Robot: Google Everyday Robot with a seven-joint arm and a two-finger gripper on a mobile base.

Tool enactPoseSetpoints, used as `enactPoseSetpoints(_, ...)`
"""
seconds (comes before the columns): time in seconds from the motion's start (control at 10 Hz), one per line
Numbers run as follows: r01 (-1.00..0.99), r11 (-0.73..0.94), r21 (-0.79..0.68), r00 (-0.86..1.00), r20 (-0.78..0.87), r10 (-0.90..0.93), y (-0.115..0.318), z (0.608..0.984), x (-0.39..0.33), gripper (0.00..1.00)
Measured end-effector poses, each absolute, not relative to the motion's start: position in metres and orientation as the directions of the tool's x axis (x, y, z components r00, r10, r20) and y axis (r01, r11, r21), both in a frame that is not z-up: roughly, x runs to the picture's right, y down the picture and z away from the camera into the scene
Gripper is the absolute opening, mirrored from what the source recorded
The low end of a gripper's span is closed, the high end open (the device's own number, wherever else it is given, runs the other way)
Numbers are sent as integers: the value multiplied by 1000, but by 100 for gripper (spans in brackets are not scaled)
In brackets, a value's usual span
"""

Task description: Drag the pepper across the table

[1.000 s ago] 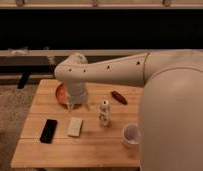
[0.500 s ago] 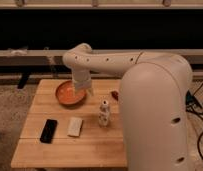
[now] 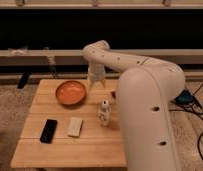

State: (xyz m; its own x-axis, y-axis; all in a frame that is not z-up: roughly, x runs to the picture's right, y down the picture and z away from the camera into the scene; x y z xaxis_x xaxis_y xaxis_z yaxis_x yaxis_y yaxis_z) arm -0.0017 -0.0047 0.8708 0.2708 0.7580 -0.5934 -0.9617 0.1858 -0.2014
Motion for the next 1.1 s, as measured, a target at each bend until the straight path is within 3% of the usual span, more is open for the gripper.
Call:
enactPoseSetpoints(0.6,-976,155,-152,216,-588,779,1,932,57,65)
enactPoseSetpoints(1.1,-987,115,-111,160,-630,760,8,959,91,65)
